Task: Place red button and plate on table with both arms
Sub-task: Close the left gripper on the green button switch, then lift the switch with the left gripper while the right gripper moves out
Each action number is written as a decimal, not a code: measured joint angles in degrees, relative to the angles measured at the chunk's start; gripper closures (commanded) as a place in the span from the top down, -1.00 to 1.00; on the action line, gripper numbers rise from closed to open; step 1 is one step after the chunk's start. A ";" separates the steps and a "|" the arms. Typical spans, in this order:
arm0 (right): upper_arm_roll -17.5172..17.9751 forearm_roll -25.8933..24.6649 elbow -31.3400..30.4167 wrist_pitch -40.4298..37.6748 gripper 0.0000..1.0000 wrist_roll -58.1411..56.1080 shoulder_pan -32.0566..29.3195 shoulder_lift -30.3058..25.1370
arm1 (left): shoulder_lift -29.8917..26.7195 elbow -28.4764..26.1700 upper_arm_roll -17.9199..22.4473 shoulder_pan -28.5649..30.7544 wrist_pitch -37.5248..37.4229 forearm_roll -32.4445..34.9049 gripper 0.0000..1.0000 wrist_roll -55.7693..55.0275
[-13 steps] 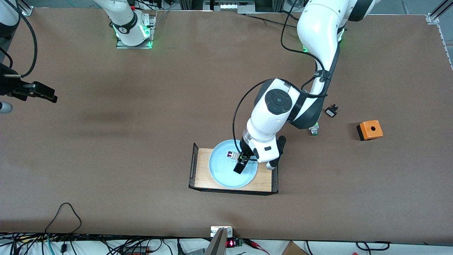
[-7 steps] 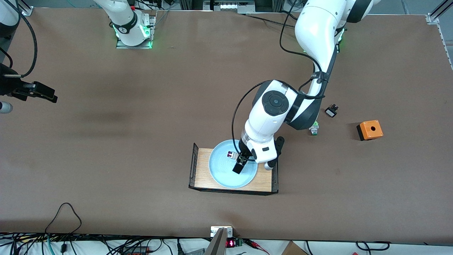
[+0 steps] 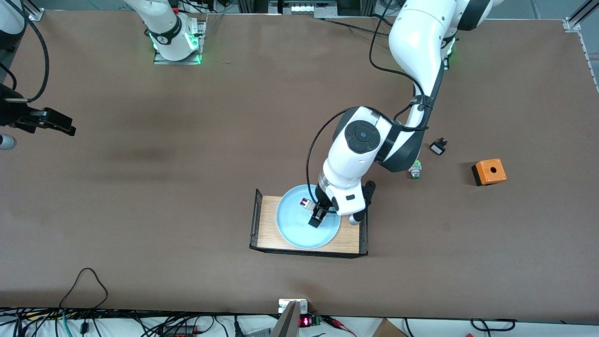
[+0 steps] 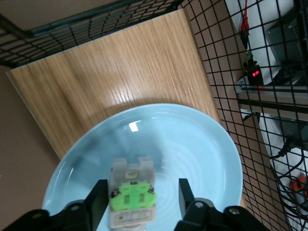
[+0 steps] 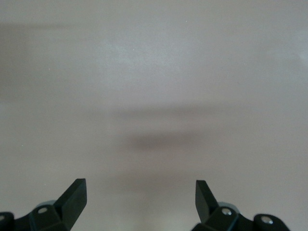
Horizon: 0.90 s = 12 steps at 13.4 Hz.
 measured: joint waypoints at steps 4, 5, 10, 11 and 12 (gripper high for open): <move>-0.02 0.00 0.00 0.00 1.00 0.00 -0.01 0.00 | 0.02 0.18 0.35 -0.71 0.03 0.52 -0.47 0.00; -0.02 0.00 0.00 0.00 1.00 0.00 -0.01 0.00 | 0.05 0.19 0.39 -0.72 0.03 0.54 -0.59 0.00; -0.03 0.00 0.00 0.00 1.00 0.00 -0.02 0.00 | 0.08 0.34 0.59 -0.73 0.03 0.55 -0.72 0.00; -0.03 0.00 0.00 0.00 1.00 0.00 -0.02 0.00 | 0.07 0.60 0.88 -0.73 0.00 0.55 -0.73 0.00; -0.03 0.00 0.00 0.00 1.00 0.00 -0.02 0.00 | 0.00 1.04 1.37 -0.72 -0.30 0.55 -0.73 0.00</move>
